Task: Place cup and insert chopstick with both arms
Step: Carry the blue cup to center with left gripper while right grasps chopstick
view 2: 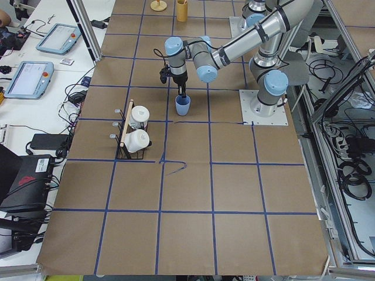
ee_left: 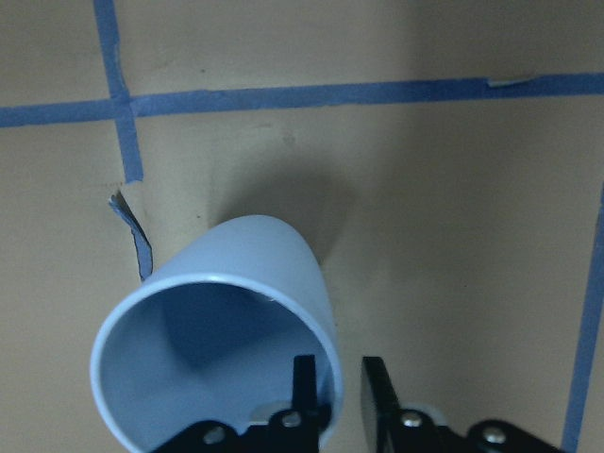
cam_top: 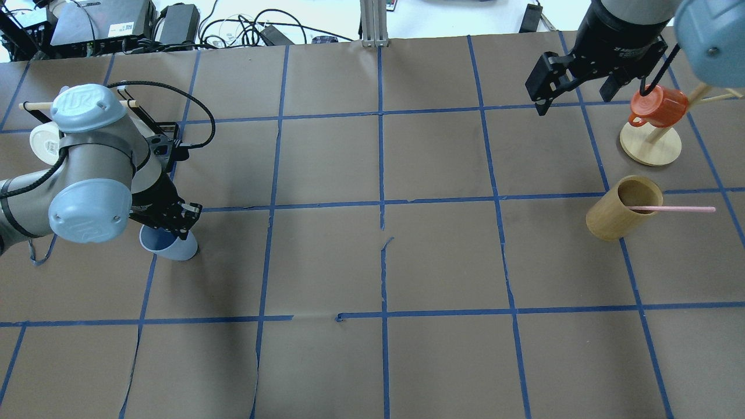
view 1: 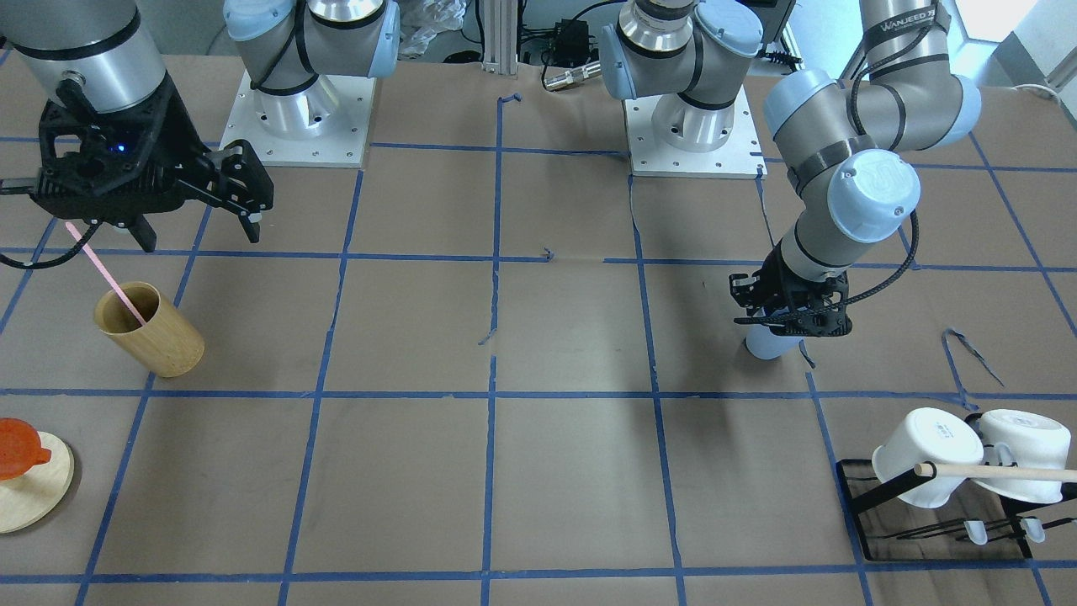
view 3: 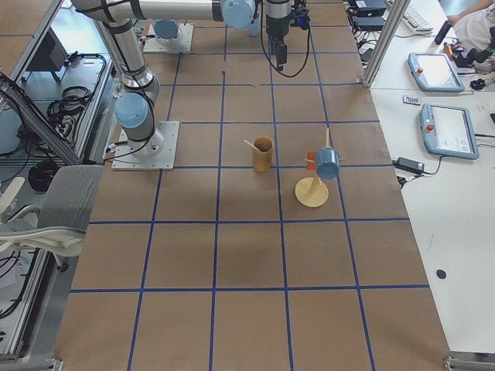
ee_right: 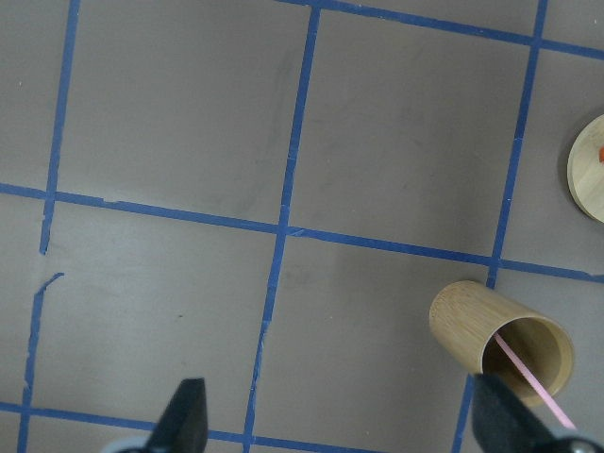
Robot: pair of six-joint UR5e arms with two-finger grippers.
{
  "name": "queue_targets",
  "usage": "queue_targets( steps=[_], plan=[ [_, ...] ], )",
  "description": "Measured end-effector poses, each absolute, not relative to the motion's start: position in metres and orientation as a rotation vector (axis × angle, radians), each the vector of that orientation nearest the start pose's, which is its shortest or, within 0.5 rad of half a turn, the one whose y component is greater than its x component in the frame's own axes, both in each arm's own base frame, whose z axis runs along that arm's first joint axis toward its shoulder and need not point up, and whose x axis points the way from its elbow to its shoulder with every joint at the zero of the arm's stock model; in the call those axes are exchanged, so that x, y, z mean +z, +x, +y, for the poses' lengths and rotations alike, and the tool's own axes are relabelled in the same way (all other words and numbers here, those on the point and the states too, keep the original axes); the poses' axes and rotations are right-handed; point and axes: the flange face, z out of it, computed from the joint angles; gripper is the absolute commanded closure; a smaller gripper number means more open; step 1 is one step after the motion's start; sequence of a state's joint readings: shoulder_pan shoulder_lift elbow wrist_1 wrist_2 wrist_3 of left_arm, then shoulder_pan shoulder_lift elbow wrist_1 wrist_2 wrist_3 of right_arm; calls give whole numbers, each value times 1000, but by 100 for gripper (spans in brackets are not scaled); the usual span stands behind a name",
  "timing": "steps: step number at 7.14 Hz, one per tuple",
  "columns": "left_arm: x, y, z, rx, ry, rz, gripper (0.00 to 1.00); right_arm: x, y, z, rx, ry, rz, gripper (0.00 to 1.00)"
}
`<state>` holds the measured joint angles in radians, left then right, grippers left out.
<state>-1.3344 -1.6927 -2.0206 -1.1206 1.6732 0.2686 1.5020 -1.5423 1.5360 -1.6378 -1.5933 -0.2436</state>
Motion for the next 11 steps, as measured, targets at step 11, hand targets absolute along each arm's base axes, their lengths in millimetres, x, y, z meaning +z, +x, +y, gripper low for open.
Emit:
queue_targets(
  steps=[11],
  plan=[
    [301,-364,-425,282,-264,3126,100,340,-119,-445,67,-527,3144,15]
  ],
)
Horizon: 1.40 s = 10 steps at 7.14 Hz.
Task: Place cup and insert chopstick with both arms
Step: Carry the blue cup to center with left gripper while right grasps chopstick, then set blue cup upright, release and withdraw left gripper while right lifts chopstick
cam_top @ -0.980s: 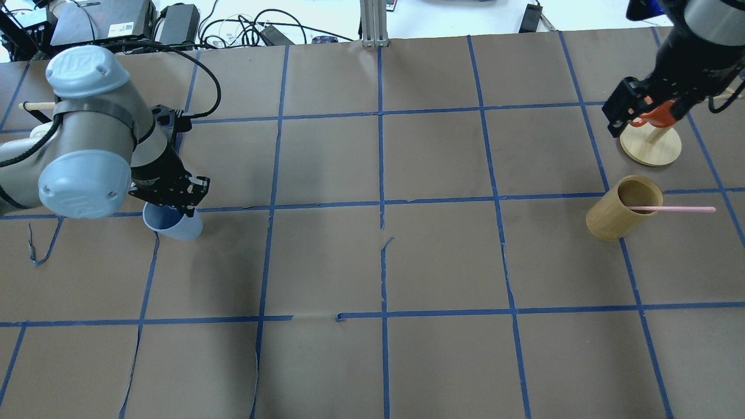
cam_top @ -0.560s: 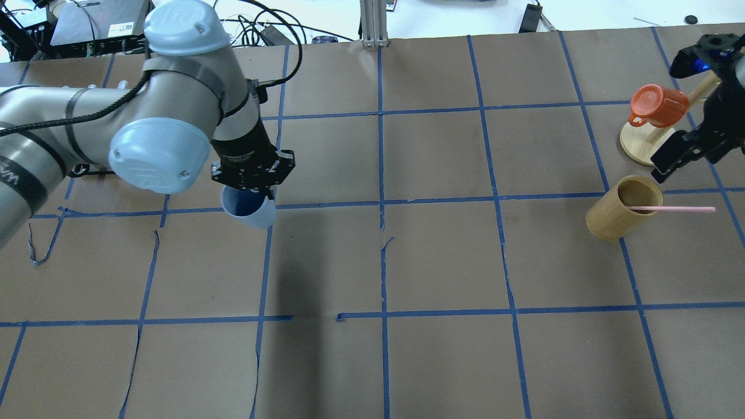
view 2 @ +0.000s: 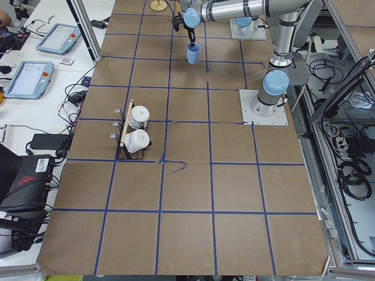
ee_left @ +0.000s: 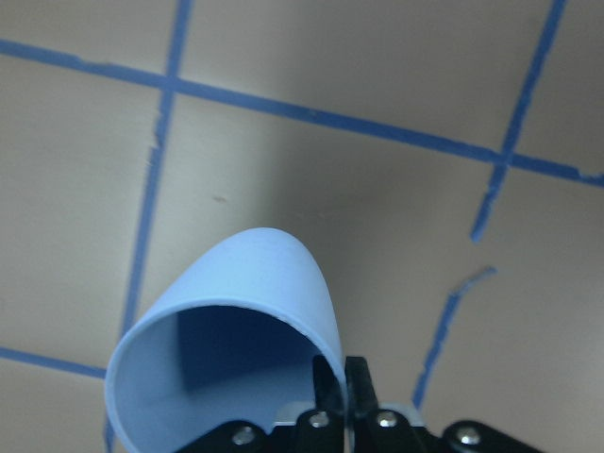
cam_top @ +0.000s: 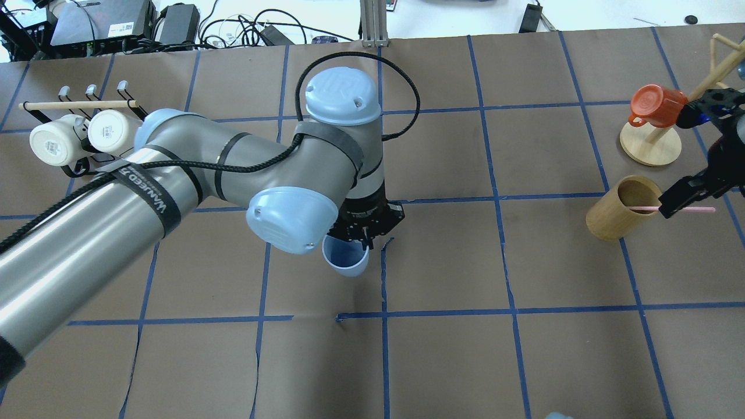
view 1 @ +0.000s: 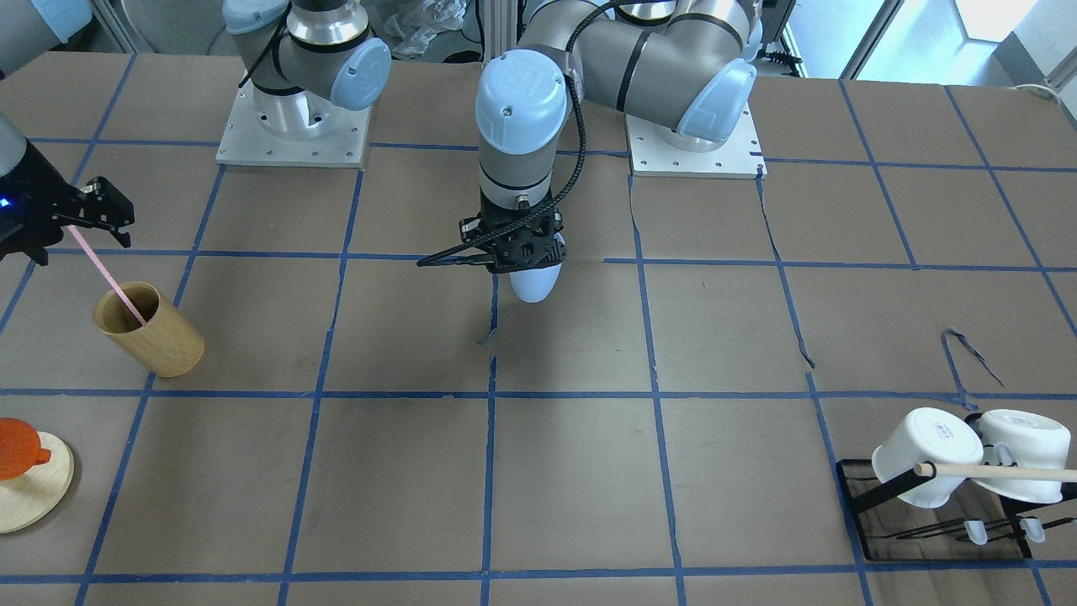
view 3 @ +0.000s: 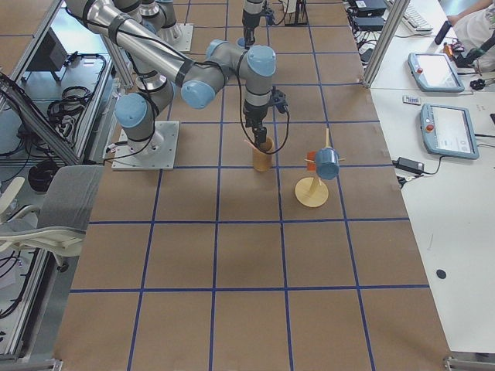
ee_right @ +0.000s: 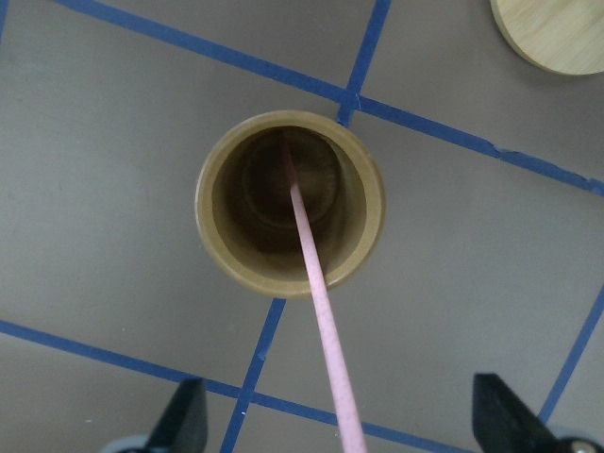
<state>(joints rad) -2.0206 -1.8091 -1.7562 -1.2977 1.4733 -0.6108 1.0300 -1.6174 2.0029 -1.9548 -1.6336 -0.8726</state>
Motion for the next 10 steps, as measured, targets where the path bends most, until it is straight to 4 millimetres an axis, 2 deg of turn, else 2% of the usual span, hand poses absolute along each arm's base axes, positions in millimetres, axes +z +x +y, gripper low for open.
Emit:
queue_targets(
  steps=[1,2,3,5,6,7,8,9,10],
  plan=[
    [294,-385,-411,324,-214,3145,100,329,-123,-439,69,-525,3143,23],
    [289,-396,-400,347,-173,3151,100,325,-124,-434,69,-523,3143,32],
    [285,-401,-396,360,-150,3149,100,327,-124,-431,63,-522,3146,45],
    [270,-405,-398,380,-136,3133,100,330,-123,-430,56,-525,3151,63],
    [264,-406,-400,375,-134,3134,29,331,-124,-430,56,-526,3154,71],
    [259,-408,-403,368,-133,3134,0,332,-124,-430,57,-527,3158,84],
    [260,-408,-405,356,-133,3138,0,334,-125,-430,69,-524,3154,93],
    [266,-408,-408,335,-136,3149,0,335,-124,-430,96,-521,3141,93],
    [276,-405,-415,291,-132,3167,0,340,-125,-431,107,-519,3135,98]
  ],
)
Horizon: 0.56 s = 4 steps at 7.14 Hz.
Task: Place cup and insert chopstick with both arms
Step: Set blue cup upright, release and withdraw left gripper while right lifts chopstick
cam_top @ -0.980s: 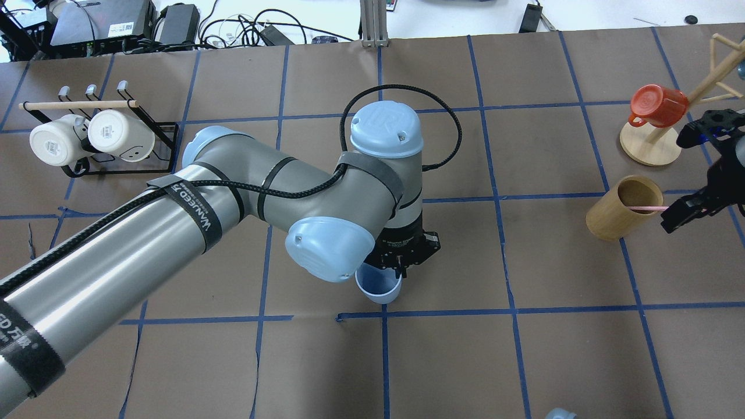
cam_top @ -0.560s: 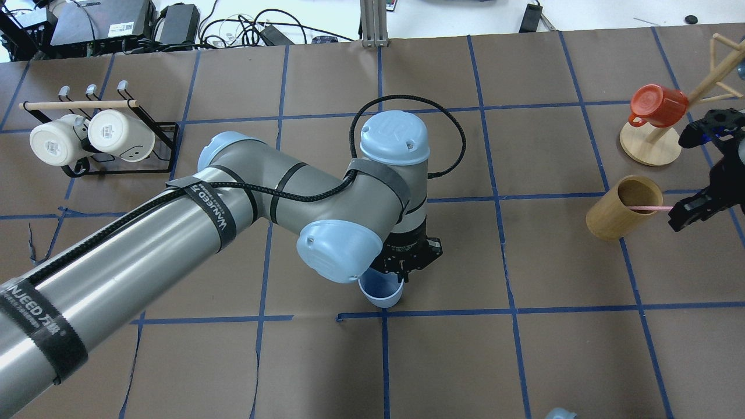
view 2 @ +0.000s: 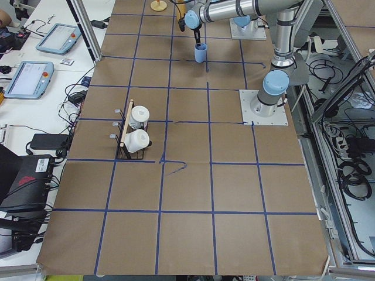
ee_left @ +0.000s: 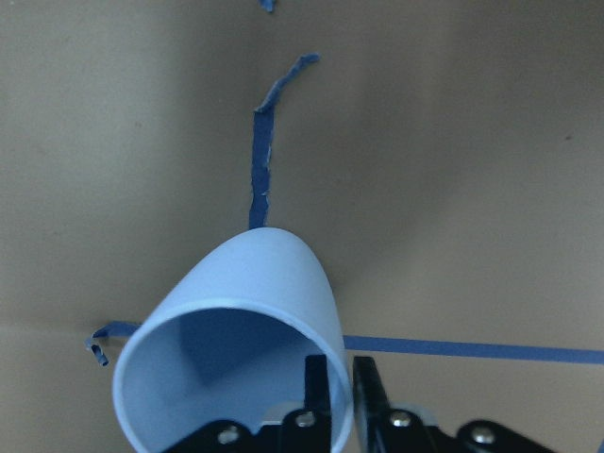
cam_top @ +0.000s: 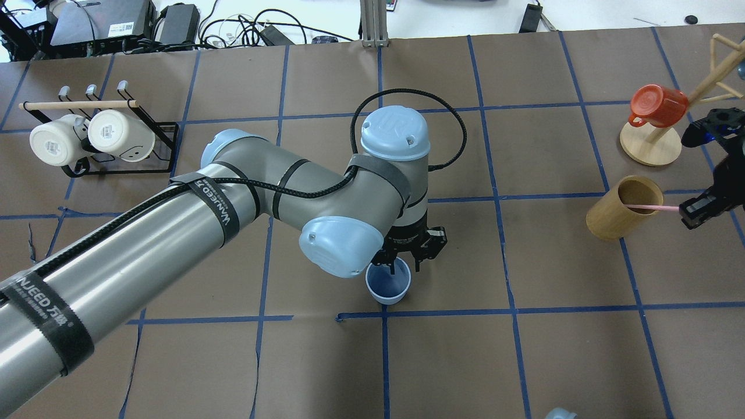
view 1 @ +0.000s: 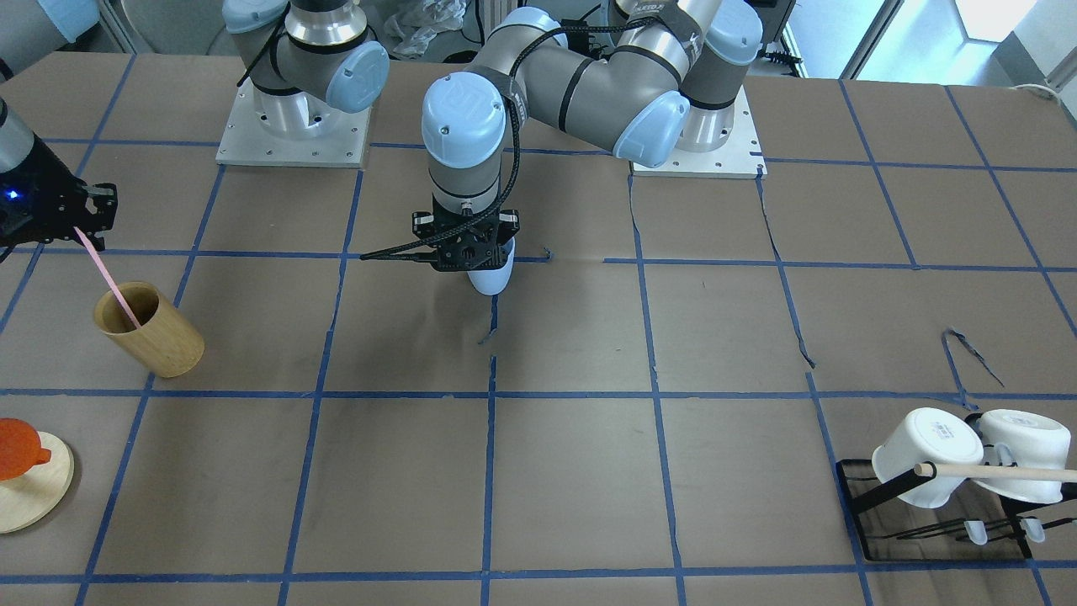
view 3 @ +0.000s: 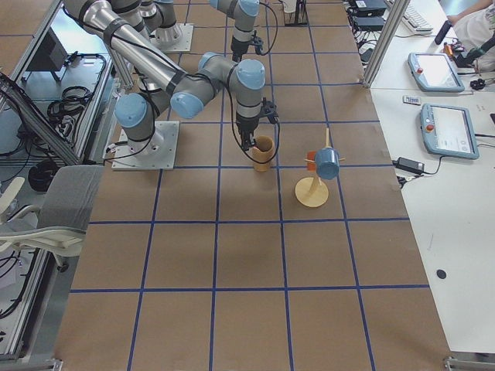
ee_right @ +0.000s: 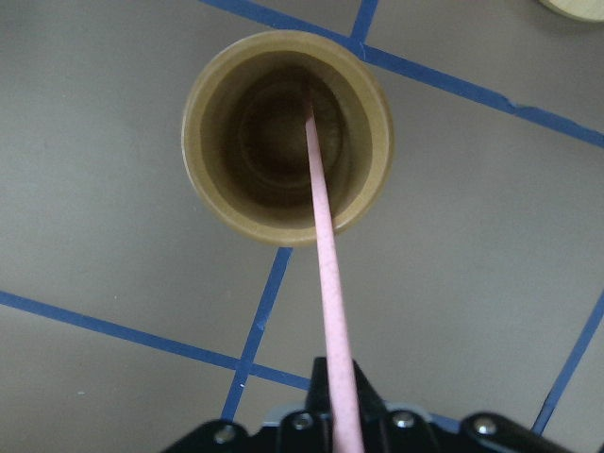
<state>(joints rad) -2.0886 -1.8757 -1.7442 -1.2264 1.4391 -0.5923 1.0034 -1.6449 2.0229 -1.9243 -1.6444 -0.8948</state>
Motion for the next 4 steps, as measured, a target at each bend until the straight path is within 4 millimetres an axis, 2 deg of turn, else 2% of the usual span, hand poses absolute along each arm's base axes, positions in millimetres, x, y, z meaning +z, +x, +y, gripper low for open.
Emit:
queue_targets(
  steps=[1,2,4],
  plan=[
    [290,-395,-432,212,-117,3178,0,347,-126,-433,111,-519,3133,100],
    [307,-373,-458,128,-113,3178,0,355,-127,-434,125,-516,3125,100],
    [357,-306,-507,20,-107,3185,0,375,-128,-438,147,-507,3106,100]
  ],
)
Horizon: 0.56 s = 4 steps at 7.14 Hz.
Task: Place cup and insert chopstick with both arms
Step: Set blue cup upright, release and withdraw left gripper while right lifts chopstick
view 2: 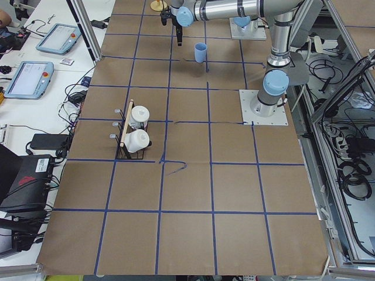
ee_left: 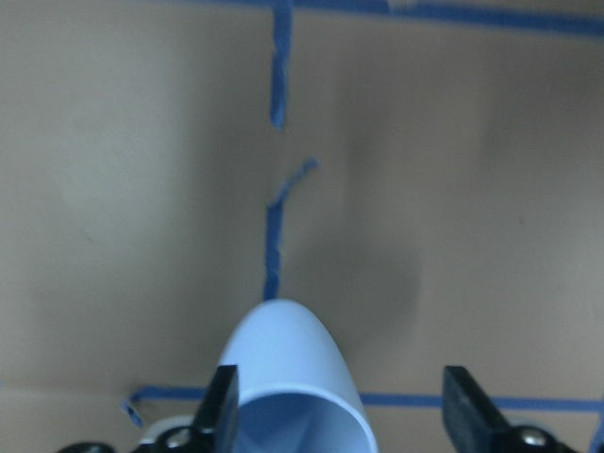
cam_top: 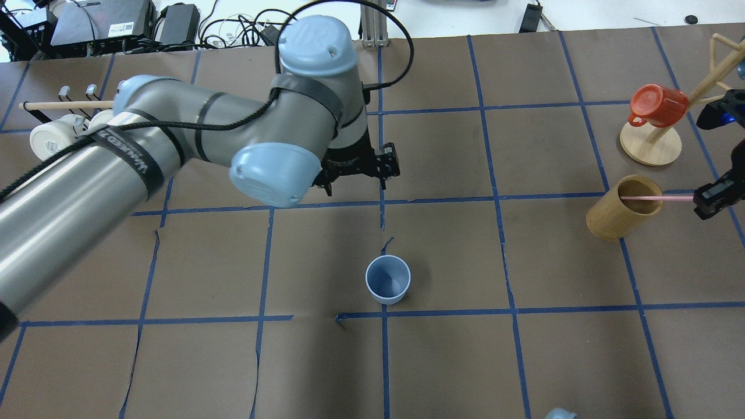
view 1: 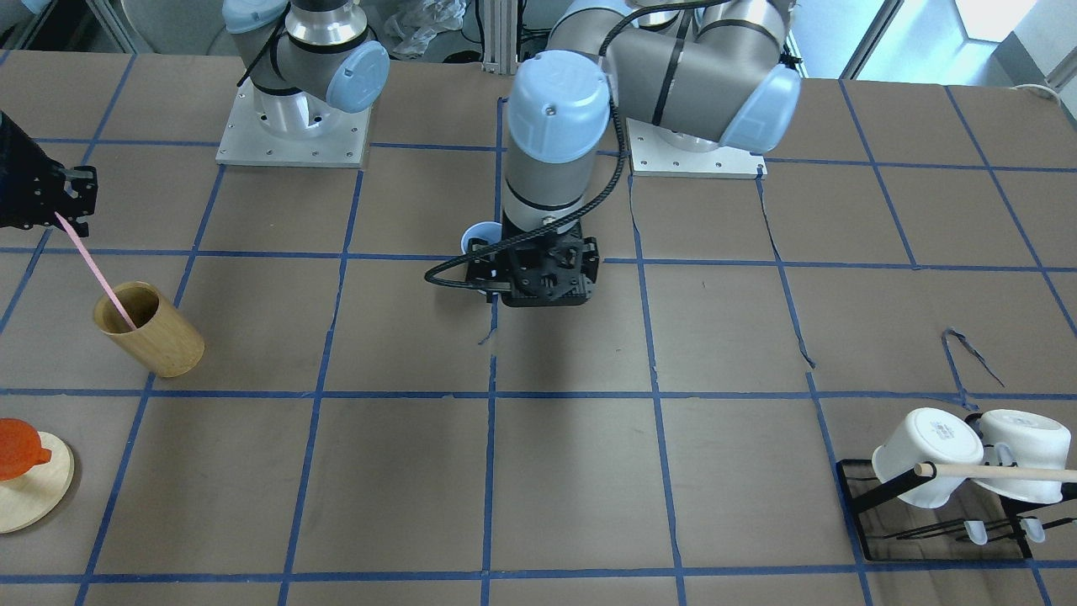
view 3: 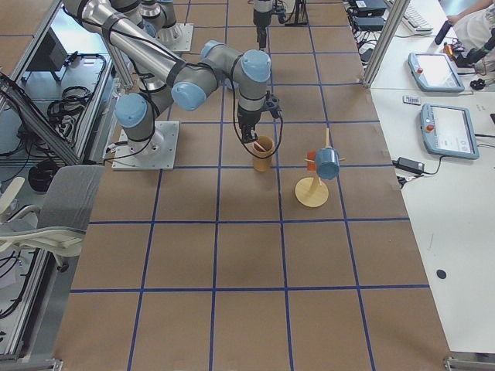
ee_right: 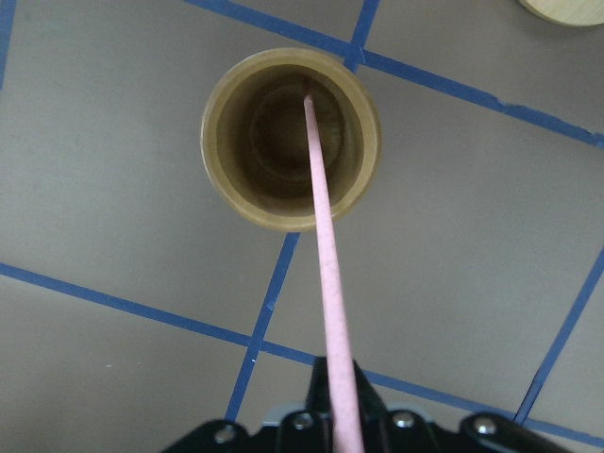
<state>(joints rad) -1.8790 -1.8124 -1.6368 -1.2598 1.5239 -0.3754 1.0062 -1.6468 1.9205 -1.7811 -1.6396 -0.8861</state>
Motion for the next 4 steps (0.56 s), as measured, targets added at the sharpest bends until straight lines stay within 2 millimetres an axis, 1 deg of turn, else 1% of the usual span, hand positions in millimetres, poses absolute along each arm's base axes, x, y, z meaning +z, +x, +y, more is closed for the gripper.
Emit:
queue_targets(
  steps=[1,2,3,4],
  plan=[
    [384,-267,-516,20,-78,3181,0,385,-128,-440,154,-505,3099,100],
    [412,-227,-518,2,-61,3180,0,395,-129,-442,166,-501,3093,100],
    [439,-192,-515,-39,-79,3176,0,405,-130,-442,188,-486,3087,100],
    [460,-165,-506,-72,-107,3165,0,418,-130,-442,206,-466,3083,100]
  ],
)
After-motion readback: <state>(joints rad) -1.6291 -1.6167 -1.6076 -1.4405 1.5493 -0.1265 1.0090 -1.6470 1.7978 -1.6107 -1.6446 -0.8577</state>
